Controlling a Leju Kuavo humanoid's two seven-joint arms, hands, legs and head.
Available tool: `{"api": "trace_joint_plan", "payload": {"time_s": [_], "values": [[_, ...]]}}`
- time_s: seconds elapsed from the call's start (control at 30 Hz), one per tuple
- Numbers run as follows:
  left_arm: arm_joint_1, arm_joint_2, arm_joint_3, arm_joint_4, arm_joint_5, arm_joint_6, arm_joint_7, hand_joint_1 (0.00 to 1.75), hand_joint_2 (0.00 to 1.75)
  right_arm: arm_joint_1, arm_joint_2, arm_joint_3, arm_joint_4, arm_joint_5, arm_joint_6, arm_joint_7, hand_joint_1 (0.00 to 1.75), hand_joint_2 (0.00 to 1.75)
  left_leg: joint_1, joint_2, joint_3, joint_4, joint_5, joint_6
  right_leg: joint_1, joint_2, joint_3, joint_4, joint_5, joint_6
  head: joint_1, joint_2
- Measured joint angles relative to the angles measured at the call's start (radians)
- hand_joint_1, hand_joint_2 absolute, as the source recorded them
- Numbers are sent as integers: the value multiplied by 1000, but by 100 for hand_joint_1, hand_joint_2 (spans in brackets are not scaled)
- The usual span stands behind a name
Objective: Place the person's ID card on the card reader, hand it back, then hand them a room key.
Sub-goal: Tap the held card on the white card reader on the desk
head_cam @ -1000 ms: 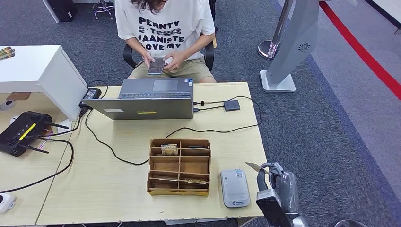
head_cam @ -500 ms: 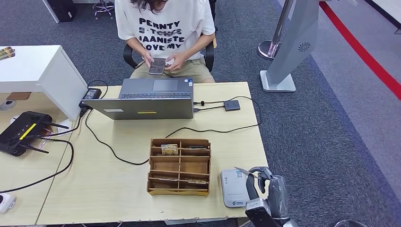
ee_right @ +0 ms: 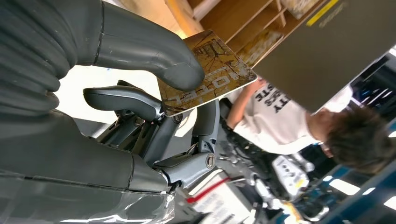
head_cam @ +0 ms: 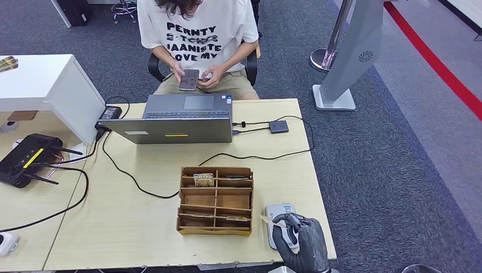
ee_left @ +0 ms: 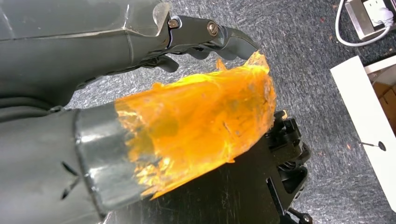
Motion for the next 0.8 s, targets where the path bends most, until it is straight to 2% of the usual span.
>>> {"api": "trace_joint_plan", "payload": {"time_s": [0.27,0.63,0.8], "values": [[0,3,0,0,-1,-13,7,0,0,7,43,-17,74,115,-1,-83,175,175,0,0,0,0,0,0,0,0,0,0,0,0,0,0],[-1,3,0,0,-6,-18,14,0,0,13,74,-52,124,159,-2,-108,175,175,0,0,0,0,0,0,0,0,0,0,0,0,0,0],[0,3,0,0,-9,-17,19,0,0,26,108,-109,131,162,-2,-117,175,175,0,0,0,0,0,0,0,0,0,0,0,0,0,0]]}}
